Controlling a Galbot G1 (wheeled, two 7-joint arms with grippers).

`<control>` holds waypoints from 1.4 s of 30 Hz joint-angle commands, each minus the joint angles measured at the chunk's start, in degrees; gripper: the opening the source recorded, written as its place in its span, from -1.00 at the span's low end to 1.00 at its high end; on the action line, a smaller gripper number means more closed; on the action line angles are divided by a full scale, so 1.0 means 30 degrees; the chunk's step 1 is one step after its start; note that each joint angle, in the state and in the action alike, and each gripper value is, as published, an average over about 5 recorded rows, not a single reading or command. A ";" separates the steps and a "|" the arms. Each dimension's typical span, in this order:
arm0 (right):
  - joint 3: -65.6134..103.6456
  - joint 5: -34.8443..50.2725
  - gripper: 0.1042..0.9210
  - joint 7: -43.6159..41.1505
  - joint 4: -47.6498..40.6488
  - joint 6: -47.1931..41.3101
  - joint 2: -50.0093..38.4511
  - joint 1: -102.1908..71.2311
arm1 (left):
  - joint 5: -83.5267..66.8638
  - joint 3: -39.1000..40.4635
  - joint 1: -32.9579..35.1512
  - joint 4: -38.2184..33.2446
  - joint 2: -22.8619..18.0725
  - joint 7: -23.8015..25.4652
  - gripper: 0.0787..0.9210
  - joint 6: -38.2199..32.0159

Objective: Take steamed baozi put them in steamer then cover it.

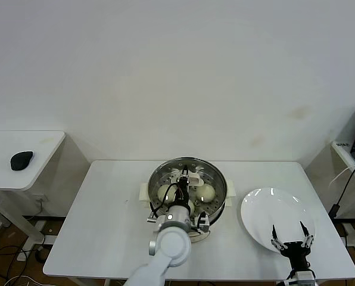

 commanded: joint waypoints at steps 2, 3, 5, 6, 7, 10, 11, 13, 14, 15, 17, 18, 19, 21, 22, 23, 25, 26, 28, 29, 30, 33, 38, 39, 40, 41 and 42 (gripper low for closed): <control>-0.0064 -0.0064 0.76 -0.0012 0.0032 0.0014 0.0028 -0.0021 | -0.0181 0.0030 0.0244 -0.0496 -0.0079 -0.0236 -0.74 0.0051; -0.0075 -0.0079 0.76 -0.0011 0.0038 0.0012 0.0036 -0.0021 | -0.0237 0.0023 0.0300 -0.0644 -0.0056 -0.0242 -0.69 0.0066; -0.0099 -0.0109 0.76 -0.0011 0.0058 0.0010 0.0048 -0.0030 | -0.0364 -0.0020 0.0474 -0.0981 0.0023 -0.0279 -0.54 0.0089; -0.0110 -0.0119 0.76 -0.0012 0.0068 0.0009 0.0051 -0.0036 | -0.0425 -0.0058 0.0598 -0.1173 0.0076 -0.0297 -0.48 0.0092; -0.0122 -0.0135 0.76 -0.0012 0.0079 0.0010 0.0055 -0.0047 | -0.0507 -0.0106 0.0768 -0.1406 0.0168 -0.0318 -0.42 0.0094; -0.0149 -0.0177 0.76 -0.0010 0.0102 0.0009 0.0059 -0.0084 | -0.0896 -0.0299 0.1468 -0.2380 0.0674 -0.0448 -0.22 0.0067; -0.0154 -0.0191 0.76 -0.0010 0.0108 0.0007 0.0059 -0.0100 | -0.1089 -0.0375 0.1756 -0.2780 0.0913 -0.0520 -0.13 0.0047; -0.0155 -0.0201 0.76 -0.0005 0.0109 0.0011 0.0050 -0.0131 | -0.1633 -0.0614 0.2400 -0.3704 0.1475 -0.0746 -0.01 -0.0036; -0.0152 -0.0201 0.76 0.0000 0.0109 0.0015 0.0041 -0.0150 | -0.1966 -0.0778 0.2767 -0.4214 0.1783 -0.0878 0.07 -0.0101; -0.0149 -0.0199 0.76 0.0002 0.0108 0.0018 0.0030 -0.0169 | -0.2294 -0.0966 0.3089 -0.4688 0.2034 -0.1020 0.13 -0.0185; -0.0142 -0.0195 0.76 0.0010 0.0106 0.0029 -0.0010 -0.0220 | -0.3675 -0.1592 0.3894 -0.5898 0.2662 -0.1606 0.28 -0.0544; -0.0139 -0.0195 0.76 0.0012 0.0109 0.0031 -0.0030 -0.0248 | -0.4431 -0.1928 0.4284 -0.6527 0.2995 -0.1906 0.34 -0.0712; -0.0138 -0.0196 0.76 0.0014 0.0112 0.0034 -0.0052 -0.0280 | -0.5360 -0.2308 0.4709 -0.7205 0.3370 -0.2262 0.40 -0.0917; -0.0141 -0.0209 0.76 0.0026 0.0119 0.0045 -0.0085 -0.0345 | -0.7472 -0.3065 0.5592 -0.8578 0.4189 -0.2953 0.55 -0.1271; -0.0149 -0.0219 0.76 0.0033 0.0121 0.0052 -0.0096 -0.0378 | -0.8472 -0.3407 0.6090 -0.9219 0.4616 -0.3262 0.60 -0.1422; -0.0163 -0.0229 0.76 0.0041 0.0119 0.0066 -0.0113 -0.0415 | -0.9650 -0.3769 0.6639 -0.9756 0.4997 -0.3647 0.66 -0.1602; -0.0207 -0.0256 0.76 0.0053 0.0120 0.0110 -0.0138 -0.0491 | -1.2406 -0.4542 0.7932 -1.0730 0.5697 -0.4837 0.73 -0.2016; -0.0238 -0.0261 0.76 0.0057 0.0126 0.0146 -0.0149 -0.0523 | -1.4054 -0.5066 0.8705 -1.1069 0.5974 -0.5668 0.75 -0.2422; -0.0325 -0.0150 0.76 0.0063 0.0184 0.0297 -0.0183 -0.0592 | -1.8567 -0.6663 1.0383 -1.1408 0.6269 -0.7635 0.76 -0.4275; -0.0394 -0.0003 0.76 0.0059 0.0243 0.0407 -0.0242 -0.0646 | -2.1316 -0.7716 1.1245 -1.1248 0.6296 -0.8599 0.76 -0.5794; -0.0497 0.0228 0.76 0.0061 0.0325 0.0532 -0.0339 -0.0718 | -2.3903 -0.8809 1.2055 -1.0885 0.6234 -0.9400 0.77 -0.7500; -0.0986 0.1373 0.76 0.0054 0.0863 0.0834 -0.0897 -0.1233 | -3.0348 -1.1752 1.4150 -0.9286 0.5615 -1.0985 0.77 -1.1529; -0.2008 0.3325 0.76 0.0111 0.2025 0.1056 -0.2289 -0.2532 | -3.5133 -1.3533 1.7294 -0.8231 0.5388 -1.1998 0.77 -1.2346; -0.2234 0.3609 0.76 0.0128 0.2206 0.1139 -0.2562 -0.2806 | -3.5440 -1.3530 1.7768 -0.8190 0.5364 -1.2055 0.77 -1.2312; -0.2444 0.3876 0.76 0.0148 0.2368 0.1214 -0.2799 -0.3050 | -3.5663 -1.3499 1.8073 -0.8179 0.5326 -1.2112 0.77 -1.2283; -0.2680 0.4150 0.76 0.0180 0.2534 0.1266 -0.3016 -0.3319 | -3.5747 -1.3418 1.8325 -0.8144 0.5281 -1.2117 0.77 -1.2379; -0.2901 0.4356 0.76 0.0207 0.2672 0.1268 -0.3203 -0.3571 | -3.5770 -1.3279 1.8519 -0.8051 0.5207 -1.2095 0.77 -1.2568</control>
